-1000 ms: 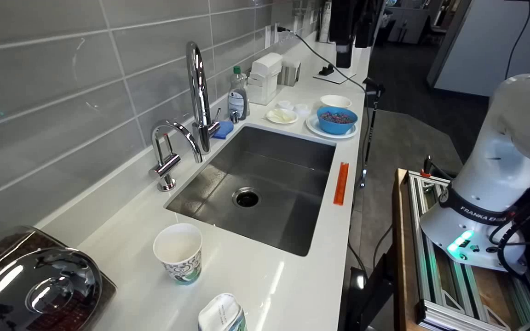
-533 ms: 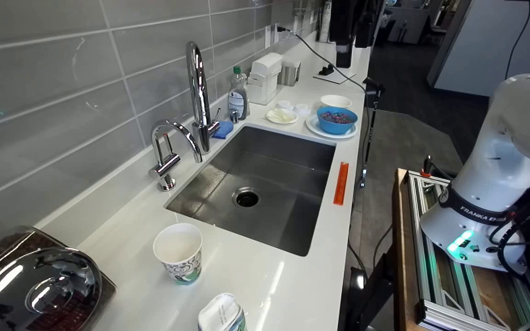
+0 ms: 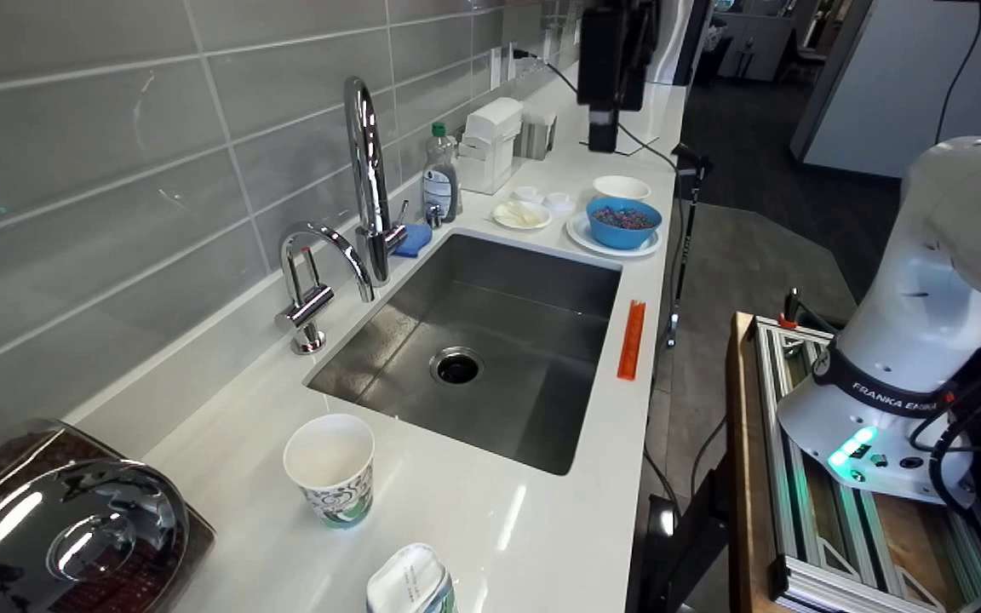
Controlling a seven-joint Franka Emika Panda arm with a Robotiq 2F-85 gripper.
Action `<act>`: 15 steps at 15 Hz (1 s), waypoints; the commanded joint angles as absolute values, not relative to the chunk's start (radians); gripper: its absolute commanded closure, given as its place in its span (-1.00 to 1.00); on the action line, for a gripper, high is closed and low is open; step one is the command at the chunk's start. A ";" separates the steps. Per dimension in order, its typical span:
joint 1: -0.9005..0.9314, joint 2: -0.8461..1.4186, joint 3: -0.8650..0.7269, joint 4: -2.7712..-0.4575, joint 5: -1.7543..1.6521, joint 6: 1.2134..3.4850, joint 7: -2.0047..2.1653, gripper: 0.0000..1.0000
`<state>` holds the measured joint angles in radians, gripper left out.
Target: Turn the coffee cup at the back upside down.
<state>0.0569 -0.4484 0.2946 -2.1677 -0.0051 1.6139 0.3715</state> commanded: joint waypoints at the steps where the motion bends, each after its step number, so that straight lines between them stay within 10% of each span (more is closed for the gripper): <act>1: 0.120 -0.258 0.340 -2.076 -0.046 1.732 0.334 -1.00; 15: 0.266 0.110 0.323 -1.890 -0.148 1.957 0.261 -1.00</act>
